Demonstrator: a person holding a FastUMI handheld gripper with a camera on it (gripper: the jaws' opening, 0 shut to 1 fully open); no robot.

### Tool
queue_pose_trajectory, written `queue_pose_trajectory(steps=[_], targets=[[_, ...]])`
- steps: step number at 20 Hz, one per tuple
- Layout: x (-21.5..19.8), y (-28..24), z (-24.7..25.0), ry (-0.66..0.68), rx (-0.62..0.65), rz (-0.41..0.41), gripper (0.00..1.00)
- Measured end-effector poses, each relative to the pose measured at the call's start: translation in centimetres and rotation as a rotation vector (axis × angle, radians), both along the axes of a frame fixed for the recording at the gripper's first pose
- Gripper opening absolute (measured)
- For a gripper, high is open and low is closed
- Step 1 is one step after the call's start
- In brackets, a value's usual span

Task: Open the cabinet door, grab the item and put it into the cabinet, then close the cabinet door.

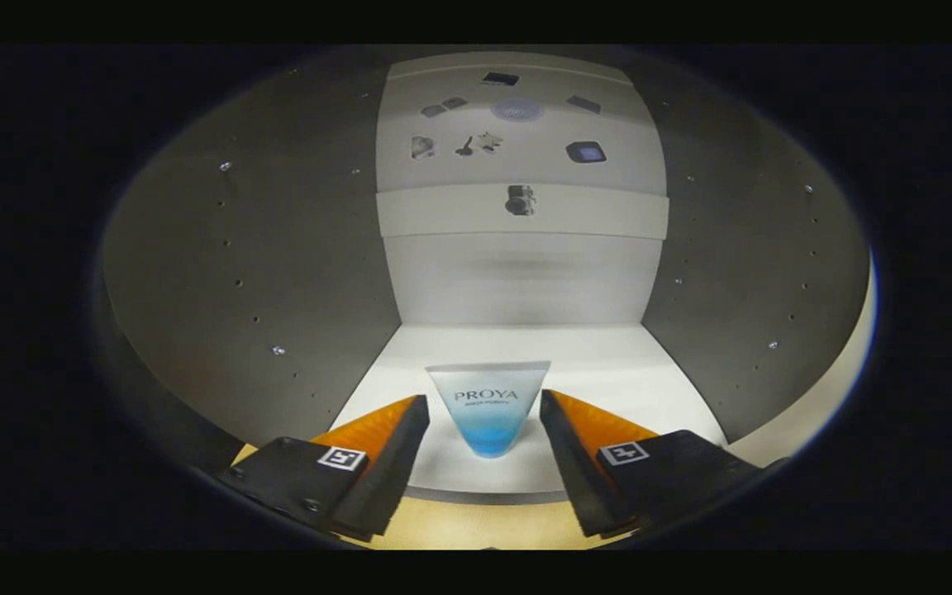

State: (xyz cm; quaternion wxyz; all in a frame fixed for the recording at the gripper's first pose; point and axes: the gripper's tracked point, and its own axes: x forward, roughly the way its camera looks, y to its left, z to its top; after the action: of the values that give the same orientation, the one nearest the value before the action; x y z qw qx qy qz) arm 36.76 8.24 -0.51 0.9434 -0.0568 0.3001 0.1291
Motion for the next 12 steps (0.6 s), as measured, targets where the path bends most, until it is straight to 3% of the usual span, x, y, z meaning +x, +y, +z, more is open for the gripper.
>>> queue_pose_trajectory(steps=[2, 7, 12], targets=[[-0.9, 0.1, 1.0, -0.027, 0.004, 0.009, 1.0], [-5.8, 0.7, 5.0, -0.099, 0.032, 0.068, 1.0], [-13.7, 0.8, 9.6, -0.189, 0.055, 0.156, 1.0]])
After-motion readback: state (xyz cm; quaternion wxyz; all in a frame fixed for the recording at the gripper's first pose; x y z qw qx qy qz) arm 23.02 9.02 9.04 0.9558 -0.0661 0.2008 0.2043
